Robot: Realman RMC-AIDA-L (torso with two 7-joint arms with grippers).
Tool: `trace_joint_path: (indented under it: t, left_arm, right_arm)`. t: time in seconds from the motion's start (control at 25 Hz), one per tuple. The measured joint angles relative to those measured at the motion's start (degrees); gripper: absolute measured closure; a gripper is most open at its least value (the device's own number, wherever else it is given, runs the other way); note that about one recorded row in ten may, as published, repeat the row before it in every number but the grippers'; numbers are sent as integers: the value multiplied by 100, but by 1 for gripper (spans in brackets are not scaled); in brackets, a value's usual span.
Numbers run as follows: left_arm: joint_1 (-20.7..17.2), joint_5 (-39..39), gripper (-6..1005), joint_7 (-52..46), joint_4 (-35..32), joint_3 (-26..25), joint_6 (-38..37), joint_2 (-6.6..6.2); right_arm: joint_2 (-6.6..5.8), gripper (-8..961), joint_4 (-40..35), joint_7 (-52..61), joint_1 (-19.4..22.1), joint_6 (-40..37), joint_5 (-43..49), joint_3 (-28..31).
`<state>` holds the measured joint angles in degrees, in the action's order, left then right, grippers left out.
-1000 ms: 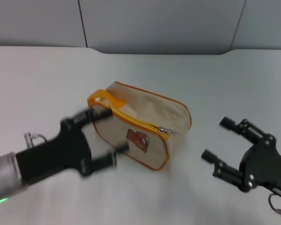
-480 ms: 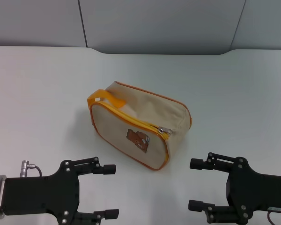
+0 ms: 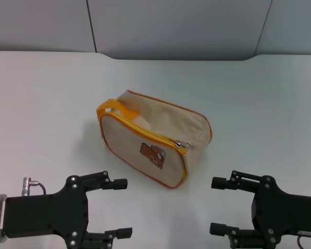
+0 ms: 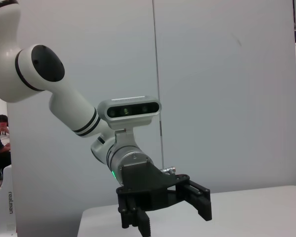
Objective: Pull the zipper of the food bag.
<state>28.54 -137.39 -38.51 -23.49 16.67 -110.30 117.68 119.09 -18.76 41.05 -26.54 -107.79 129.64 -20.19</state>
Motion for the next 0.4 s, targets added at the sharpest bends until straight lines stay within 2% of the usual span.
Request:
trace_joint_path:
  t: [0.4]
  left_arm:
    - [-118, 166, 186, 298, 20, 3, 55, 19]
  right_arm:
    - [6, 180, 7, -13, 0, 8, -20, 36]
